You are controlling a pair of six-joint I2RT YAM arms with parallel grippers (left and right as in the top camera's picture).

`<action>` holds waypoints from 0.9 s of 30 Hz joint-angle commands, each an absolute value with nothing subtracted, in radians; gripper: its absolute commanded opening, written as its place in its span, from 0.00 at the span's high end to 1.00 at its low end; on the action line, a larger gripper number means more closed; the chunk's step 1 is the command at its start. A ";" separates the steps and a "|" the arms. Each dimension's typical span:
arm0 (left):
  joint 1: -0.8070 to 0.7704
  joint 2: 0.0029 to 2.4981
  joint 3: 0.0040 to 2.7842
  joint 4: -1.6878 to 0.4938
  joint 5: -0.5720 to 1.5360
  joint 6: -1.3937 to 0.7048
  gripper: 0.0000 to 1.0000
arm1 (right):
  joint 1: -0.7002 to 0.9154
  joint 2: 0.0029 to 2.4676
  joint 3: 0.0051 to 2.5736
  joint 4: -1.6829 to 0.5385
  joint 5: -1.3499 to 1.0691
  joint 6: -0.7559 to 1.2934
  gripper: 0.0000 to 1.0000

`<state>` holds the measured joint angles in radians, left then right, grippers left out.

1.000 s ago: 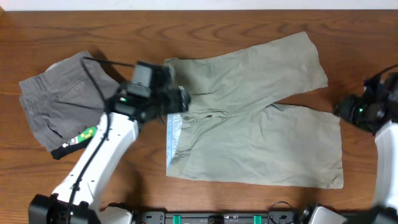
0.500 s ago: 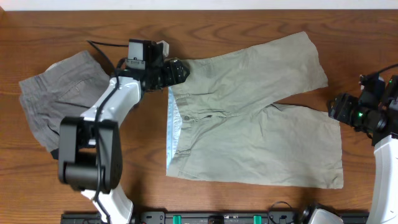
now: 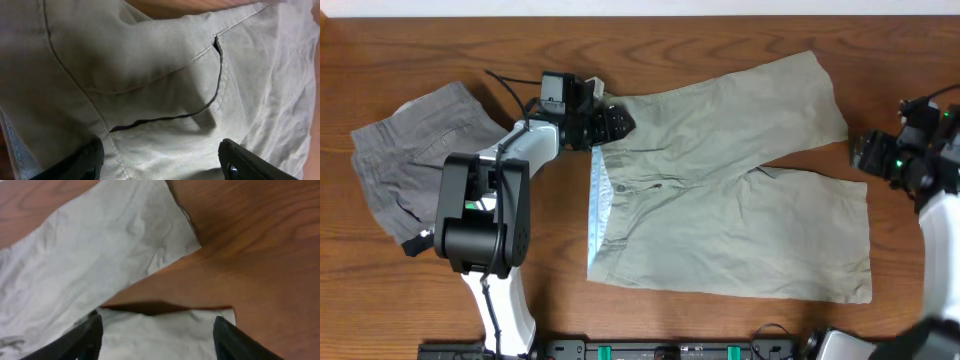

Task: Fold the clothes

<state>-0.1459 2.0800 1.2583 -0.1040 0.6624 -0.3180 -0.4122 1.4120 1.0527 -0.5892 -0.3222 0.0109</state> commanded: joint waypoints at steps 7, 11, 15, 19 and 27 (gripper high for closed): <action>-0.150 2.172 1.248 -0.172 0.643 -0.320 0.24 | -0.405 1.740 1.064 -0.310 -0.353 0.006 0.20; -0.150 2.172 1.248 -0.192 0.644 -0.320 0.24 | -0.406 1.855 1.064 -0.202 -0.355 0.022 0.20; -0.150 2.172 1.248 -0.209 0.643 -0.320 0.24 | -0.407 1.940 1.064 -0.132 -0.356 0.046 0.20; -0.150 2.172 1.248 -0.210 0.643 -0.320 0.24 | -0.405 2.019 1.064 -0.074 -0.397 0.078 0.22; -0.150 2.172 1.248 -0.231 0.643 -0.320 0.24 | -0.405 2.095 1.064 -0.011 -0.482 0.118 0.75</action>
